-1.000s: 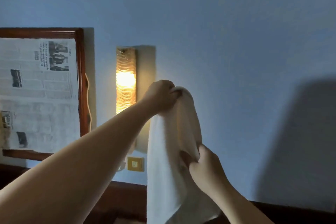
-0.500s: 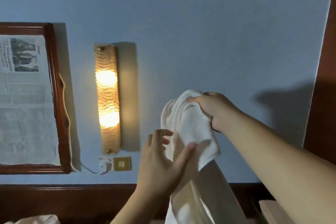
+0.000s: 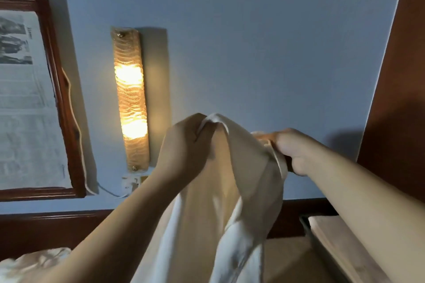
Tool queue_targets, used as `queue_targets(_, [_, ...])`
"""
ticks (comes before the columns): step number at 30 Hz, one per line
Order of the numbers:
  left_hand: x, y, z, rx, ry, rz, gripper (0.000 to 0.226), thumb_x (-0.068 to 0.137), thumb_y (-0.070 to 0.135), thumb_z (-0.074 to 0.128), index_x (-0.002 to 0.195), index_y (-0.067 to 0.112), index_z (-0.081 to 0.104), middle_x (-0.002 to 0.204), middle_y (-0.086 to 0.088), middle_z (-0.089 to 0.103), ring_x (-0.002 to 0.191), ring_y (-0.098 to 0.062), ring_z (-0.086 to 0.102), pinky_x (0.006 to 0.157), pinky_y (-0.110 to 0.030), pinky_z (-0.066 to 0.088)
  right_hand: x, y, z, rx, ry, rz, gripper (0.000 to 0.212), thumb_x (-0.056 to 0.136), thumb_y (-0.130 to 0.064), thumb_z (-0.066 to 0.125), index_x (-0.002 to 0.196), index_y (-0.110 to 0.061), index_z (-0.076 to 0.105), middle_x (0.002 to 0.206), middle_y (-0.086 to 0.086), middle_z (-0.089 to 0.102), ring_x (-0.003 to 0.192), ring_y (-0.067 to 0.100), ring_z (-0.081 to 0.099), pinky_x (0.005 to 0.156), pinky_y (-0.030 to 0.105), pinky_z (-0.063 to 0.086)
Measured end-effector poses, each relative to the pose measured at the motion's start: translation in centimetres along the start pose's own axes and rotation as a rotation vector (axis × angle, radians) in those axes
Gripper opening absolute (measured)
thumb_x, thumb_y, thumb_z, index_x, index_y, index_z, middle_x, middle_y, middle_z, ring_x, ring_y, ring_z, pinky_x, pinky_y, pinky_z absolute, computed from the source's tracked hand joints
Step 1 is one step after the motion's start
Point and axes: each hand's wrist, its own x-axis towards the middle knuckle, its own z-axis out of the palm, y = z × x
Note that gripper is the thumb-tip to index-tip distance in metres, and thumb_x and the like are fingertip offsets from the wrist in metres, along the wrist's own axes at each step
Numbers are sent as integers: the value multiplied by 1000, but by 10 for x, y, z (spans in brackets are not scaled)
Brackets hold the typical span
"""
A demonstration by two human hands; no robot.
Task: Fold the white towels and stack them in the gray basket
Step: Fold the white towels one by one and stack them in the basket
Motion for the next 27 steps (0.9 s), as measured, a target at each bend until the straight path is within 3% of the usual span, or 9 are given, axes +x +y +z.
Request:
queue_targets(2, [14,17,-7,3,-9,11,47,103,38,57,69,6,50,58,-11,52,51,-18,44,52,-36,36,-11,1,1,-72,-15,6,30,89,-39,78,106,-14,81,92,9,80,76,27,76,70,37,63])
queue_targets(4, [28,31,-13,-3,-11,-7,49,101,33,59,64,5,44,53,-6,43,49,-14,36,50,-32,30,-24,-4,-5,-20,-49,-15,61,93,-65,62,113,-8,73,94,13,79,77,31,77,71,41,62])
queue_targets(6, [39,41,-15,-33,-31,-43,50,99,34,64,62,3,52,50,0,43,46,-13,38,48,-27,32,-43,-11,-9,39,-92,-161,74,86,-81,53,117,-15,67,102,12,79,87,33,78,77,47,62])
queue_targets(8, [43,51,-14,-30,-67,-69,45,95,38,71,66,4,69,51,-1,54,42,-12,48,44,-22,37,-67,-13,-7,-30,-168,-350,74,75,-84,59,123,-28,65,112,3,77,96,22,77,84,48,63])
queue_targets(11, [41,69,-9,65,-122,-59,31,89,43,78,74,16,79,59,2,68,46,-5,56,41,-15,37,-88,-1,2,-319,-100,-462,63,69,-77,77,119,-43,59,105,-13,74,91,7,73,82,39,63])
queue_targets(14, [36,89,-6,170,-136,-45,25,86,45,80,82,20,82,71,8,72,64,-8,66,47,-15,43,-93,12,2,-372,117,-502,43,80,-72,71,106,-40,59,91,-13,73,80,4,71,76,38,61])
queue_targets(17, [25,104,-2,258,-141,-25,26,83,47,82,85,21,81,76,15,70,70,-6,67,54,-17,47,-99,20,1,-379,154,-544,49,81,-76,66,106,-35,58,95,-13,68,82,4,66,65,25,50])
queue_targets(22, [4,114,-3,367,-118,0,21,83,49,81,87,28,80,80,13,69,70,-5,64,57,-23,50,-100,34,-8,-526,276,-581,13,98,-34,64,95,-25,56,89,-8,64,75,9,61,59,25,46])
queue_targets(27, [-2,118,-24,446,-48,8,22,87,48,79,90,27,80,65,14,65,68,-8,64,63,-26,50,-95,59,-13,-796,185,-508,30,84,-22,72,100,-22,48,87,-1,61,74,18,60,61,29,45])
